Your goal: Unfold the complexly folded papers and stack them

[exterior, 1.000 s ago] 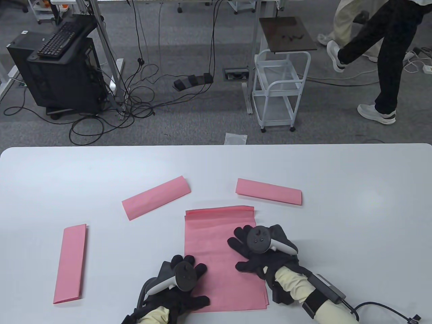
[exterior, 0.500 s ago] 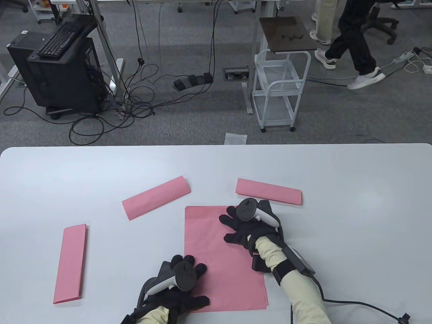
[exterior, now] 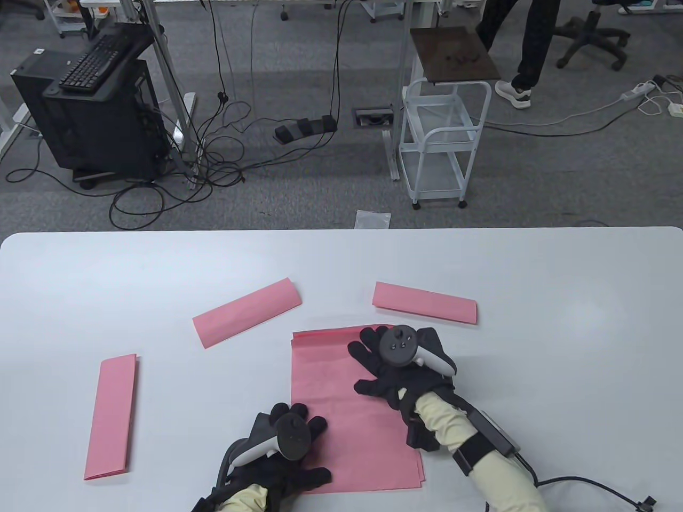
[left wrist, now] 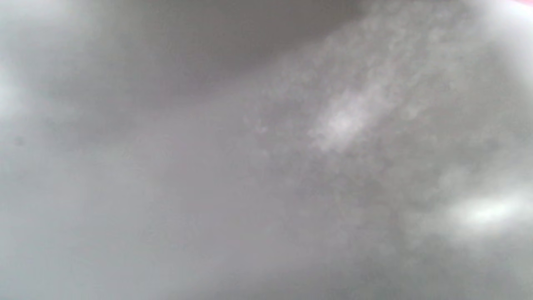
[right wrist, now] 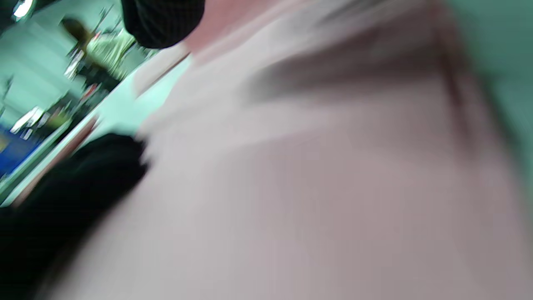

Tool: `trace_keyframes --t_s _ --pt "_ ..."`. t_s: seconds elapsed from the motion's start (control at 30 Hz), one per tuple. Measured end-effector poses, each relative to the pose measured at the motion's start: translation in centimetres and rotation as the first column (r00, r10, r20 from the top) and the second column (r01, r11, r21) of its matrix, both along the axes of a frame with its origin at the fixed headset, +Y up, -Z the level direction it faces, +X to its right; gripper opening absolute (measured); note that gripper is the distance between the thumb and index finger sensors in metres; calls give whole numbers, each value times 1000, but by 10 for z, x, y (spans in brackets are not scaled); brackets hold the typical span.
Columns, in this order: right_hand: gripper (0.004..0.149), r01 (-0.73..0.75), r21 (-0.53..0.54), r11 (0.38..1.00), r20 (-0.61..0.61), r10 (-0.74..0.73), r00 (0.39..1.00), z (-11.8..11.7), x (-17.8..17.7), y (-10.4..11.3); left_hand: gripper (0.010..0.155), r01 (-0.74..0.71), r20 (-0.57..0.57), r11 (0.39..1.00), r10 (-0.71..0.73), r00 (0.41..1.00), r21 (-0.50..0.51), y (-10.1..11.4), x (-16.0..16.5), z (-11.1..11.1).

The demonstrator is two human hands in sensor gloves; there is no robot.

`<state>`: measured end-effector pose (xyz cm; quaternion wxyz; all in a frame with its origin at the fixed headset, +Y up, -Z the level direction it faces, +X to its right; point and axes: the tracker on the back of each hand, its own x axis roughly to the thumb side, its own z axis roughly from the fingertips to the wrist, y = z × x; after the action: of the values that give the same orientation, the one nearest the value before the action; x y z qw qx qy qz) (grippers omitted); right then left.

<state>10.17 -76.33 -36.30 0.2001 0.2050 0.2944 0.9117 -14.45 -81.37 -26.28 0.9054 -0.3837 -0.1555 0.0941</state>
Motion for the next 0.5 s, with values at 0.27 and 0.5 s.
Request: trace_keyframes --t_s 0.27,0.5 --pt "79 -194 -60 979 -131 185 974 63 38 -39 91 3 -6 1000 -3 1000 2 0 0 0" --pt "79 -147 -91 985 -95 139 986 63 38 -41 90 1 -33 1000 0 999 28 6 3 -2"
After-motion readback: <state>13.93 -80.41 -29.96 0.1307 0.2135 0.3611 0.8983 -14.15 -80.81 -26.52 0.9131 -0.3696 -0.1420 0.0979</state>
